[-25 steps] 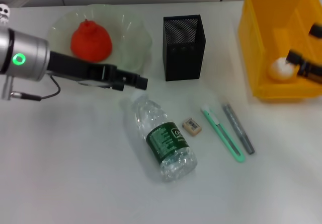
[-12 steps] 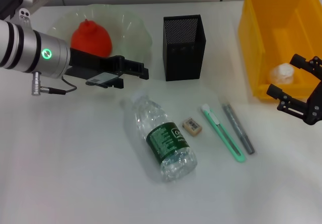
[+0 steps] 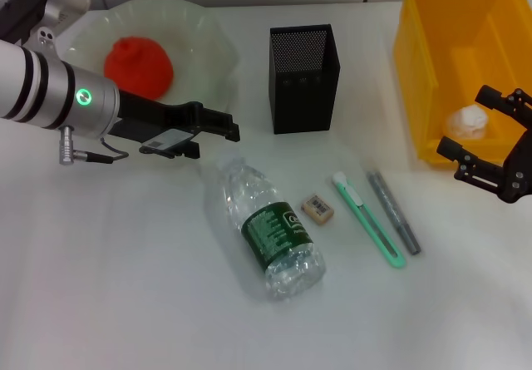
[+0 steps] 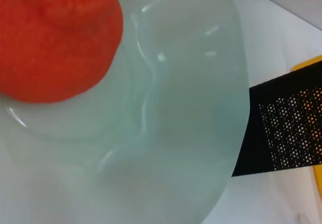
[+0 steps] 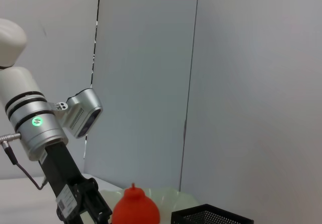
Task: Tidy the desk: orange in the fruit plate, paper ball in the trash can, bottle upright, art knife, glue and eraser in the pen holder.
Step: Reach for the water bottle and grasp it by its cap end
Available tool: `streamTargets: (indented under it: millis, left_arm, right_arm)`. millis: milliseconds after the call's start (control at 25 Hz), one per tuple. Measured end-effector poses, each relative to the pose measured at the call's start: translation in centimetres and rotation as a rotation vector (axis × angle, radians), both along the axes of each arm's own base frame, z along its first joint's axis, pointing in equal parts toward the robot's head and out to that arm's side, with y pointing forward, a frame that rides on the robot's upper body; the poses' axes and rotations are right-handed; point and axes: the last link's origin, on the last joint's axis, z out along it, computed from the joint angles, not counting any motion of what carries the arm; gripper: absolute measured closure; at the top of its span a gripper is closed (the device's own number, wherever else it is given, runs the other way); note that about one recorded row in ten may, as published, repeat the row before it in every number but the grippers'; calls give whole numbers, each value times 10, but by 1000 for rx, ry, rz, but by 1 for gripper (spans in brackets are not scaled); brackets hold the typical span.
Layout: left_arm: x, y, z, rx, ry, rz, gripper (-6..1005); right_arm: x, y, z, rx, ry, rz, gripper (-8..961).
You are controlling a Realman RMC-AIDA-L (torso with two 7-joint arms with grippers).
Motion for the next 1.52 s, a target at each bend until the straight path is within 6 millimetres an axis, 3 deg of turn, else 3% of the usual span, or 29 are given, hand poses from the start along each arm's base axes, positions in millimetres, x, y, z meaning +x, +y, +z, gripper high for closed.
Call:
streamTargets:
  millis: [520,1040,1520]
  left_arm:
    - [2,-3,-2,-17,-22,18,316]
    - [22,-1,12,-22,-106,-14,326]
    - [14,-8,-3,-68,-94,22,334]
  right_arm:
    - [3,-2,-2,26,-5,-5,111]
    - [7,-4,4,57,4,-23,110]
    - [7,-5,4,64,11,-20,110]
